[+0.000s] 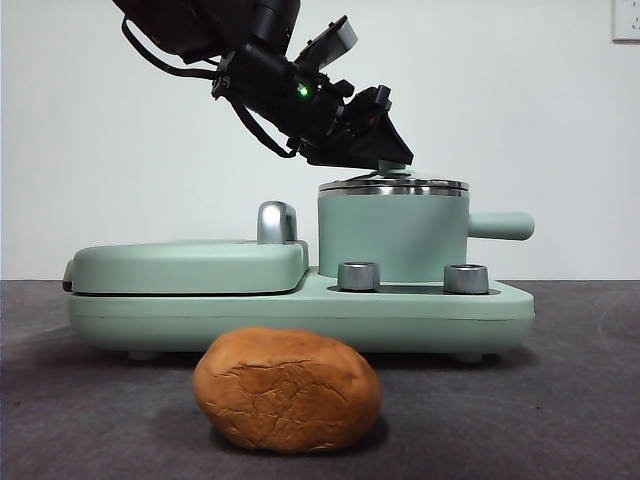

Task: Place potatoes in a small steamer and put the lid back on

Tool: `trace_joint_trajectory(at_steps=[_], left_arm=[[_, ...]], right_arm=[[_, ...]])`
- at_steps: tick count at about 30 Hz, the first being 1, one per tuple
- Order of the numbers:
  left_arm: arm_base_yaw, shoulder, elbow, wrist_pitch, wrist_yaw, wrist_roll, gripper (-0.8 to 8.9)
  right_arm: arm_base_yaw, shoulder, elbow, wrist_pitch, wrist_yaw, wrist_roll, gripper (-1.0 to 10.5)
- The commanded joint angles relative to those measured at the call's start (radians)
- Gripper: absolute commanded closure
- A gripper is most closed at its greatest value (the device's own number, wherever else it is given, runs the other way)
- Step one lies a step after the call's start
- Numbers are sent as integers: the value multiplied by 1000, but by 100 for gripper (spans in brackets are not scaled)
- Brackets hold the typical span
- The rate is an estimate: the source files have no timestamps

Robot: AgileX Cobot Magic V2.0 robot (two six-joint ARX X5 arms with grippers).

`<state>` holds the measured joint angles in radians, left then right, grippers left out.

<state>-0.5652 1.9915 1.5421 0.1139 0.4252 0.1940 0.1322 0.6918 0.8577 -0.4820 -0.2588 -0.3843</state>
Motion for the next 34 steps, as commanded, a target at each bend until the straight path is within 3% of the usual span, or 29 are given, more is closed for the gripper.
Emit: trace_joint_trajectory(at_steps=[1, 10, 23, 34], left_arm=[[-8, 30, 28, 14, 1, -1, 567], [-10, 30, 28, 13, 1, -1, 799], [-10, 0, 58, 12, 1, -1, 799], [-5, -159, 75, -37, -18, 0, 799]], right_arm=[[4, 6, 21, 10, -2, 18, 609], [4, 6, 21, 10, -2, 18, 609], [4, 6, 21, 9, -2, 18, 609], [20, 5, 21, 9, -2, 19, 609]])
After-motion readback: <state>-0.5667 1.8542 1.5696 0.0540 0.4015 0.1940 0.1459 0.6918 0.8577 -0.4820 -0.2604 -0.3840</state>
